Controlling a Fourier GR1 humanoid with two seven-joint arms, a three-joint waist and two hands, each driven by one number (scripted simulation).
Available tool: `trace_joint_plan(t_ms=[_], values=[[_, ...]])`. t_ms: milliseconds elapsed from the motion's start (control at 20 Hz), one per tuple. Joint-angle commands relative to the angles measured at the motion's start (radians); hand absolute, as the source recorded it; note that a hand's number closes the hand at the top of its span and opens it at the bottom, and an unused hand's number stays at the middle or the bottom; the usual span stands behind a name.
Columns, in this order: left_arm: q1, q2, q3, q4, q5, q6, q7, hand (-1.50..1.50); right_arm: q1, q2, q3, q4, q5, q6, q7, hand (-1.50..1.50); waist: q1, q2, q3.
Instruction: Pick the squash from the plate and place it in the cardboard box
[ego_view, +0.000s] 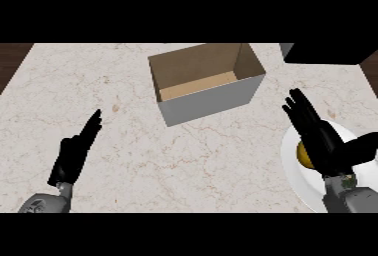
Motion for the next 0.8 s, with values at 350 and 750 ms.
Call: trace_joint_plan(t_ms=[350, 750], values=[[0.010, 0.035, 0.085, -0.045, -0.037, 0.095, -0.035, 0.00, 0.056, -0.296, -0.300, 0.145, 0.334, -0.249, -0.176, 1.50, -0.059, -0.016, -0.007], [0.019, -0.011, 0.046, -0.135, -0.095, 0.116, 0.036, 0.00, 0.213, -0.050, -0.438, 0.128, 0.186, -0.259, -0.478, -1.50, -0.036, -0.024, 0.001]])
